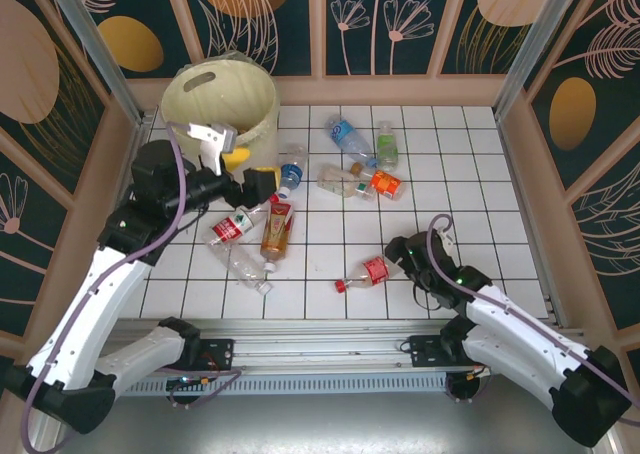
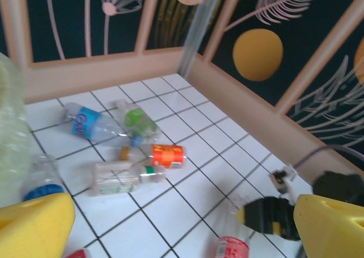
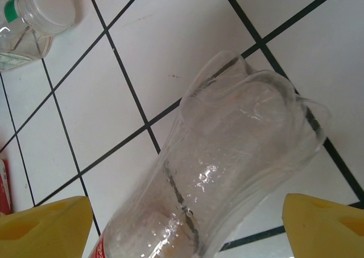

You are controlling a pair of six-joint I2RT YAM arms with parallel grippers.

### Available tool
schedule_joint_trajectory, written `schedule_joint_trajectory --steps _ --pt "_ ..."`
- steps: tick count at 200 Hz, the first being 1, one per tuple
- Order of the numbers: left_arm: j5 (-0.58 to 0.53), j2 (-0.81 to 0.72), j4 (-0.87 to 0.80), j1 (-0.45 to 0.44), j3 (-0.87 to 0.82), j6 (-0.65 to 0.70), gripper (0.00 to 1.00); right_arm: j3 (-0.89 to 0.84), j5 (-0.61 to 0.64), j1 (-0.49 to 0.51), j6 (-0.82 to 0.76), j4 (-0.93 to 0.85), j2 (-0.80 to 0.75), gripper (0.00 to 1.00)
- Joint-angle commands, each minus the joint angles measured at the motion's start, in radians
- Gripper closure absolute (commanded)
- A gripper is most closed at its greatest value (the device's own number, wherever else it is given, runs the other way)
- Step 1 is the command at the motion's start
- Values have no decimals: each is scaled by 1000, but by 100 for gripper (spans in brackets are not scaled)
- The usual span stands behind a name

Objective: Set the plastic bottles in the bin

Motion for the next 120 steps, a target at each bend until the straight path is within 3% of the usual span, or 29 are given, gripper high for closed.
schedule_joint_trajectory --steps 1,61,120 --pt "17 -16 103 -56 -69 -64 1 -15 2 -10 8 103 31 15" --pt "-129 -18 185 -259 -243 -118 1 -11 -17 -53 -60 249 182 24" --pt "-210 1 290 -395 -388 -193 1 8 -59 -90 -163 353 307 28"
